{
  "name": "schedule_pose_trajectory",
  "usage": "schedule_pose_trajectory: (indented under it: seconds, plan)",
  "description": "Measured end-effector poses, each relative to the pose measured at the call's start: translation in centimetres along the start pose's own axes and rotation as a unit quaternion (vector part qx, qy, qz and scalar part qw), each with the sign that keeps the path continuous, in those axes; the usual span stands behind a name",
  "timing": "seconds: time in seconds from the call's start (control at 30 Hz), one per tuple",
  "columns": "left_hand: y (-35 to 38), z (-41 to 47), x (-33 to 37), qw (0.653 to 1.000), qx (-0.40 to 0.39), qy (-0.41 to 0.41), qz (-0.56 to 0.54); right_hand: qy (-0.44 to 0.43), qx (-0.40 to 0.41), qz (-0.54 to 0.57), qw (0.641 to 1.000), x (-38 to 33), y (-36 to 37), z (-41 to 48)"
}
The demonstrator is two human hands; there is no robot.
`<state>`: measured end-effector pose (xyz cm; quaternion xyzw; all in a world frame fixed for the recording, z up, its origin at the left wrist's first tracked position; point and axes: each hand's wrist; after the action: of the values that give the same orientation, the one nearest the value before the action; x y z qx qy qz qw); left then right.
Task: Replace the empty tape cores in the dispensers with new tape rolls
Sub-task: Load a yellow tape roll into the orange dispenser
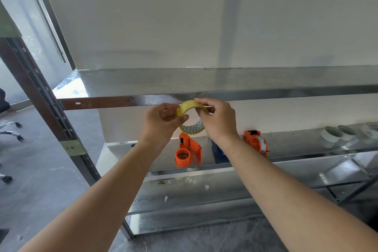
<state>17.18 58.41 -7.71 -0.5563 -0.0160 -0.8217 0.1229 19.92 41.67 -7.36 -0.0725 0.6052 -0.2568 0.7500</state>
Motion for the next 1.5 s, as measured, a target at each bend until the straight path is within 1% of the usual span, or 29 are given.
schedule_pose_trajectory:
  seconds: [0.1, 0.4, 0.73, 1.07, 1.23, 1.37, 1.5]
  plan:
    - [-0.3, 0.0, -0.1, 1.0, 0.013, -0.003, 0.005, 0.004, 0.004, -0.007, 1.0, -0.2, 0.2, -0.2]
    - [-1.7, 0.1, -0.6, 0.999, -0.002, 0.0, 0.037, 0.017, -0.028, -0.043, 0.999, -0.3, 1.0, -1.0]
    - [-3.6, 0.3, -1.9, 0.999, -0.035, 0.0, 0.027, -0.021, -0.005, -0.038, 0.999, -1.0, 3.2, -2.1]
    - [-5.0, 0.5, -4.9, 0.995, -0.093, -0.018, 0.0, 0.073, 0.032, -0.02, 0.997, 1.4, 5.6, -2.4]
    - [-3.8, 1.0, -7.1, 0.995, -0.072, -0.07, -0.002, 0.096, -0.012, -0.049, 0.994, 3.0, 6.1, -2.0]
    - [-2.1, 1.6, -8.9, 0.994, -0.062, -0.092, 0.004, 0.108, -0.068, -0.044, 0.991, 5.4, 6.4, -0.3]
    - [0.0, 2.2, -10.6, 0.993, -0.053, -0.106, 0.013, 0.101, -0.102, -0.046, 0.989, 8.1, 7.0, 2.1]
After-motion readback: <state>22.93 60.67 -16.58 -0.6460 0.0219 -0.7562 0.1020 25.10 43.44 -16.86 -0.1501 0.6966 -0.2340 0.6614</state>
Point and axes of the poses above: each hand's wrist, its own z-axis towards the middle knuckle, its own y-axis out of the palm, x = y × z, and after that the axes turned 14 degrees about y, right-handed
